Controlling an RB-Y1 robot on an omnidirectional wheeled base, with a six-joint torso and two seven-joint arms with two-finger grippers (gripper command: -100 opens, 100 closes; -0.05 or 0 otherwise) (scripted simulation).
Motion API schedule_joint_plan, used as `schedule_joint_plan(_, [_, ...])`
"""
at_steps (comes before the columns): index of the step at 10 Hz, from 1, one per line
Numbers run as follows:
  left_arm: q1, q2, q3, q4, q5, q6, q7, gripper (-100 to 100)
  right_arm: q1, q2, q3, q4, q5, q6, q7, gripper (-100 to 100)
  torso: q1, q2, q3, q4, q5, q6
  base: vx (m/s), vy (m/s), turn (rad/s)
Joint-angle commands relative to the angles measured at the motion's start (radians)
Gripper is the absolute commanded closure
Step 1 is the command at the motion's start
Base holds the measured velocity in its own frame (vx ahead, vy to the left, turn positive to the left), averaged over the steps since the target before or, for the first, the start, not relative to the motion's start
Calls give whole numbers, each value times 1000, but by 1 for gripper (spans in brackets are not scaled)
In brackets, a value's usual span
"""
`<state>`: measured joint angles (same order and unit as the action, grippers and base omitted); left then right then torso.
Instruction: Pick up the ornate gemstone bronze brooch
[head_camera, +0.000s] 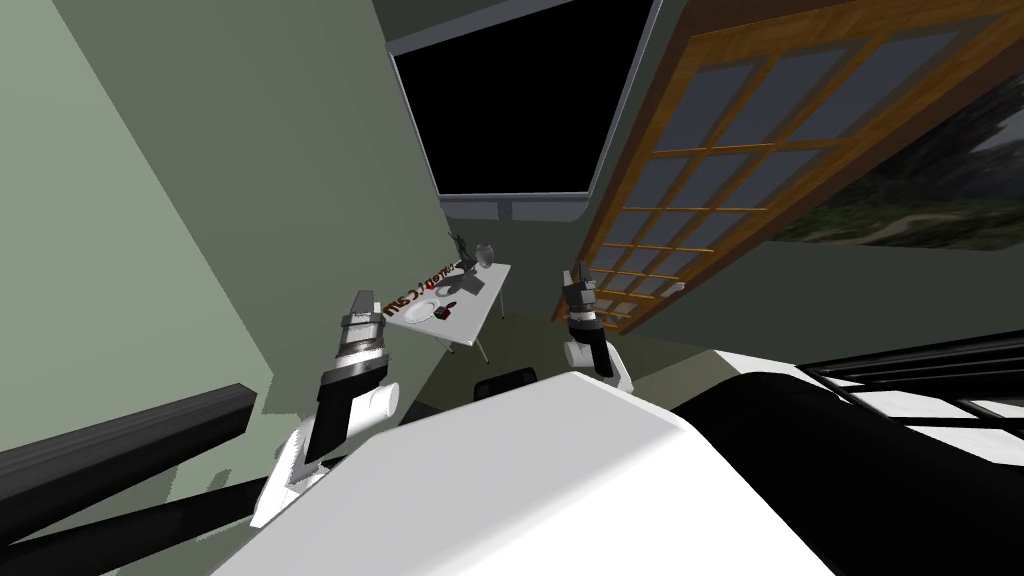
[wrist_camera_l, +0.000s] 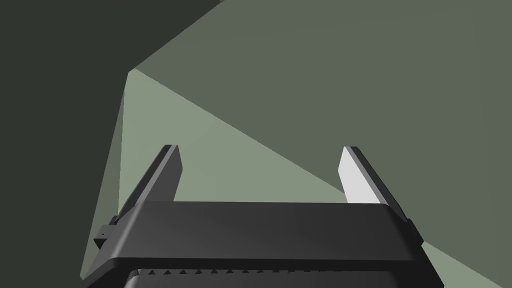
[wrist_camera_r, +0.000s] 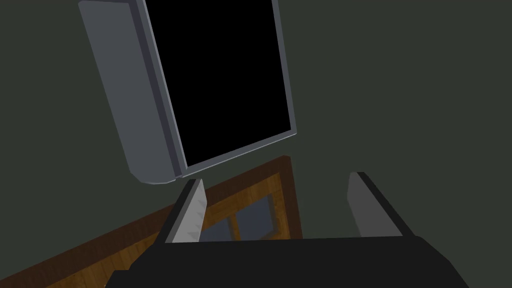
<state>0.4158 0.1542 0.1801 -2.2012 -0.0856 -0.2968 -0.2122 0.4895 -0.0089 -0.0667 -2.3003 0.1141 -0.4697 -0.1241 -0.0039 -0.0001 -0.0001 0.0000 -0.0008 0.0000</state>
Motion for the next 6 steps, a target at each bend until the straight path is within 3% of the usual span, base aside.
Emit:
schedule_joint_plan(1, [-16, 10, 11, 14, -4, 46, -5, -100, 0, 0, 0, 0, 0, 0, 0, 0, 0, 0, 0, 0, 0, 0, 1, -64, 5])
schedule_joint_plan(4, [-68, 57, 61, 92, -15, 131, -15, -100, 0, 0, 0, 0, 0, 0, 0, 0, 0, -1, 0, 0, 0, 0, 12, -75, 7])
schedule_joint_plan(6, [-68, 57, 61, 92, -15, 159, -15, -100, 0, 0, 0, 0, 0, 0, 0, 0, 0, -2, -1, 0, 0, 0, 17, -44, 5])
